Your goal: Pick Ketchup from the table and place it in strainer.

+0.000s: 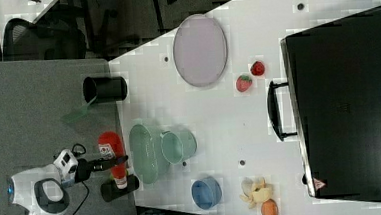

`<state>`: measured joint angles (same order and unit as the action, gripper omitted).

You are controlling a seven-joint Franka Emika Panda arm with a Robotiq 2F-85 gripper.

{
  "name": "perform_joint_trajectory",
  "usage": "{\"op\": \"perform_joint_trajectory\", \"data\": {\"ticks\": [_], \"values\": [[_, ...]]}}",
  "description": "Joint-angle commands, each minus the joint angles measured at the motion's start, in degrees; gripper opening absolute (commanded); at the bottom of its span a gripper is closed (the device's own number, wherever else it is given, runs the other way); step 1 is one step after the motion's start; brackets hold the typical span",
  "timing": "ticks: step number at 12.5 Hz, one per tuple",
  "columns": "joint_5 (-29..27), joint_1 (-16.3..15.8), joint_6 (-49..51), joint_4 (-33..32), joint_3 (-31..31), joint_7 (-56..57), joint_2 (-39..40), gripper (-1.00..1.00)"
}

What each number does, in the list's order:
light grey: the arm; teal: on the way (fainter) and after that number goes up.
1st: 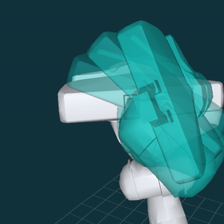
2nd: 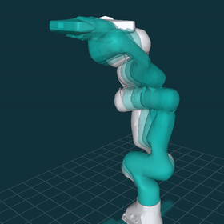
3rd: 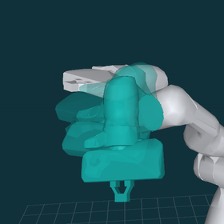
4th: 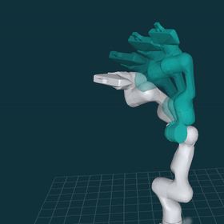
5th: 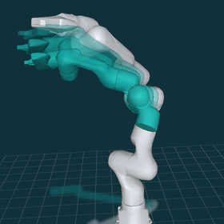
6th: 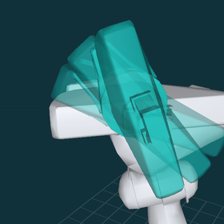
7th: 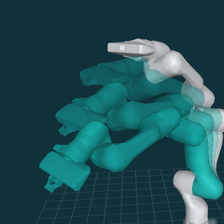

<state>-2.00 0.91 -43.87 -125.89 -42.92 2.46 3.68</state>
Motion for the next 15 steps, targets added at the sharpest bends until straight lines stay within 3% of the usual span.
{"op": "perform_joint_trajectory", "data": {"ticks": [1,2,5,9,15], "values": [[0.4,-0.2,-6.0,0.7,0.1,-11.1,6.3,0.25],[0.4,-0.6,-7.8,0.7,0.0,-11.8,8.6,0.33],[1.7,-1.4,-13.3,0.8,0.0,-11.8,14.8,0.97],[2.3,-0.6,-13.3,0.9,0.3,-12.0,13.5,1.00],[2.2,8.0,6.8,1.0,3.7,-11.8,-0.9,1.00]]}}
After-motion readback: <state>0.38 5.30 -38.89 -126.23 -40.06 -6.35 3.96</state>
